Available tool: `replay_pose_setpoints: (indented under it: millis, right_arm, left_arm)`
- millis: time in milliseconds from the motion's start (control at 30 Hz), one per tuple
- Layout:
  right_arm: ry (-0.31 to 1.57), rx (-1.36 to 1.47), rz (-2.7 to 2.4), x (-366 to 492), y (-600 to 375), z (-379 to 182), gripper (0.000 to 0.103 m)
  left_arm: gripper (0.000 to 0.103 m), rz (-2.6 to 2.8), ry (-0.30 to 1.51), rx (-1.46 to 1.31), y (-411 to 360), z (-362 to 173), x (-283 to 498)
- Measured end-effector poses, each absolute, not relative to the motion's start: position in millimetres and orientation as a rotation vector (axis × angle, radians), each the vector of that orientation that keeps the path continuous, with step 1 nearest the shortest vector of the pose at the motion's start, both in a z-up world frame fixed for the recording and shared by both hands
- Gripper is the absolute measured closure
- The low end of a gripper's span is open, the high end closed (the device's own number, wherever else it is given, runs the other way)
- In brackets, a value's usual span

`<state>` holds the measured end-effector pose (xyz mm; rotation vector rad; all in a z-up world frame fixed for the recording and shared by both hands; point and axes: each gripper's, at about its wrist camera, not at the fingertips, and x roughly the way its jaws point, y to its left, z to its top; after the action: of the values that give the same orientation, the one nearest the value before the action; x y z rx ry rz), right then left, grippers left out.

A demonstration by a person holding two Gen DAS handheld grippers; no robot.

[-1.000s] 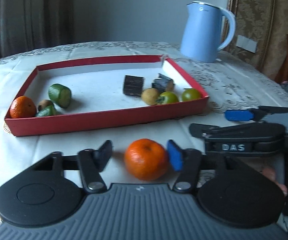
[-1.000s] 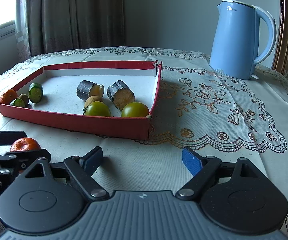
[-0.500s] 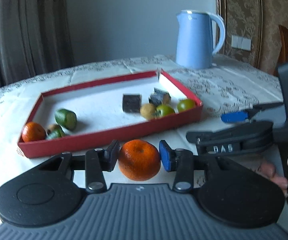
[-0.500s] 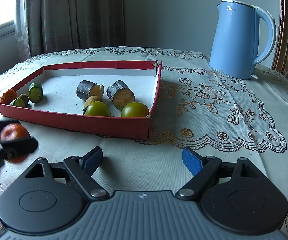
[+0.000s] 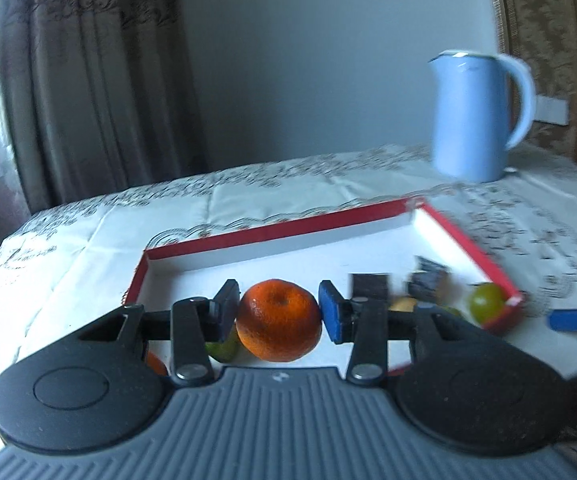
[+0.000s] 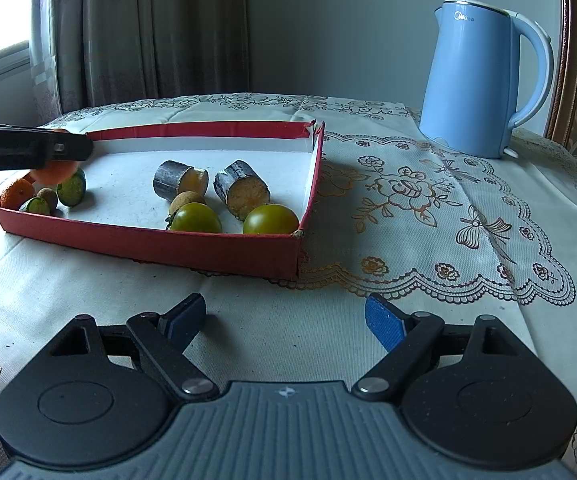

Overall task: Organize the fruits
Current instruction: 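Carry the tangerine into the tray and open the left gripper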

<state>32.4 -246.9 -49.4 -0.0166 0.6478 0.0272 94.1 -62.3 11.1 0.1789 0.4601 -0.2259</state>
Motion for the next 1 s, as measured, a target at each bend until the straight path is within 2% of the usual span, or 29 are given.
replay_pose_setpoints:
  millis: [300,933,1000]
  right_arm:
    - [0.650,-0.013,0.027,33,-248,-50,0.014]
    - [0.656,-0.012,0.031,34,-247,-52,0.011]
    - [0.655,-0.013,0.032,34,-247,-51,0.010]
  left_arm:
    - [0.063,-0.168,0.527,0.179,-66,-17,131]
    - [0.061,-0.143,0.520,0.186,-62,-14,114]
    - [0.054,-0.138,0.517,0.187,-61,-12,108]
